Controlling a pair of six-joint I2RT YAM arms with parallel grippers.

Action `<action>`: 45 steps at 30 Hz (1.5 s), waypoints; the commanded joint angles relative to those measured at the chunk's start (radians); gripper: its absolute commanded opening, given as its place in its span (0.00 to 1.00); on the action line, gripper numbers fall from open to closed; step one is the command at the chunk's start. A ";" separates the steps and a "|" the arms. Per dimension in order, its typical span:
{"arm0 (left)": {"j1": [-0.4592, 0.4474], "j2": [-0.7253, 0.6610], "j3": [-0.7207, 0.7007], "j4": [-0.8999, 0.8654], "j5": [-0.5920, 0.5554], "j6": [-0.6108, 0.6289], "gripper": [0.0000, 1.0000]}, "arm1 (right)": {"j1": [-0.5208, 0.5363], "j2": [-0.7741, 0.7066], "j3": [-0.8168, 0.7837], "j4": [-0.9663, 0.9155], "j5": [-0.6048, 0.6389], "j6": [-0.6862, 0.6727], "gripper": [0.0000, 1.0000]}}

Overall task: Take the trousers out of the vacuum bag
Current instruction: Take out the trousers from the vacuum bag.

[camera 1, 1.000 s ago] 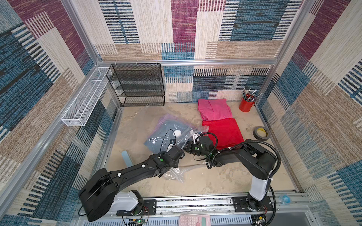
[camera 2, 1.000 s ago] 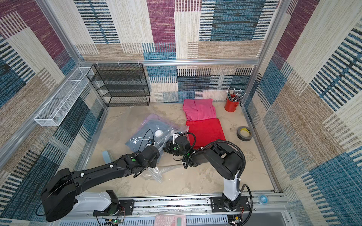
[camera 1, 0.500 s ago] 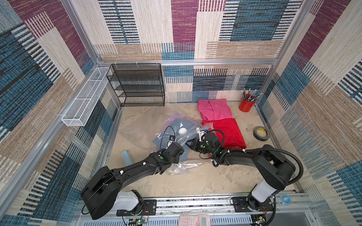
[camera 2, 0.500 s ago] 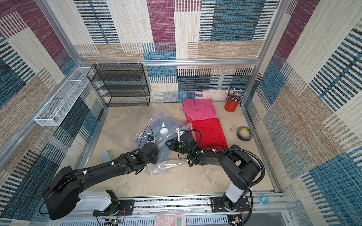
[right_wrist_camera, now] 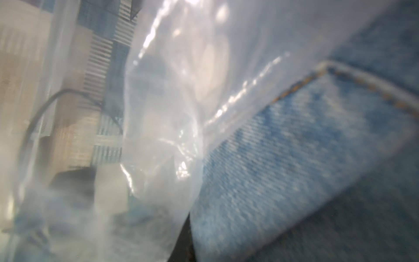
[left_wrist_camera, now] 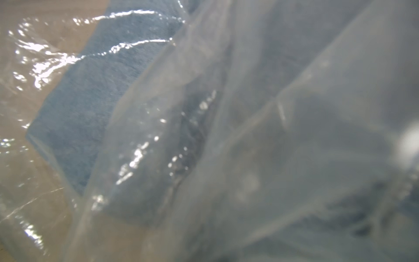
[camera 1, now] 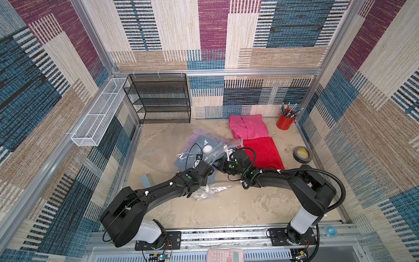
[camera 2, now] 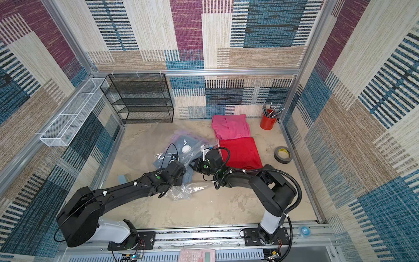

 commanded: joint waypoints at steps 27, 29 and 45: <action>0.048 0.035 0.019 0.036 0.040 0.021 0.00 | -0.028 -0.311 -0.089 -0.116 0.032 -0.063 0.00; 0.029 0.011 0.006 0.032 0.041 0.019 0.00 | -0.028 -0.257 -0.058 -0.073 0.015 -0.054 0.00; -0.070 -0.115 -0.092 -0.062 -0.149 -0.102 0.00 | -0.025 0.155 0.290 -0.043 -0.205 -0.036 0.00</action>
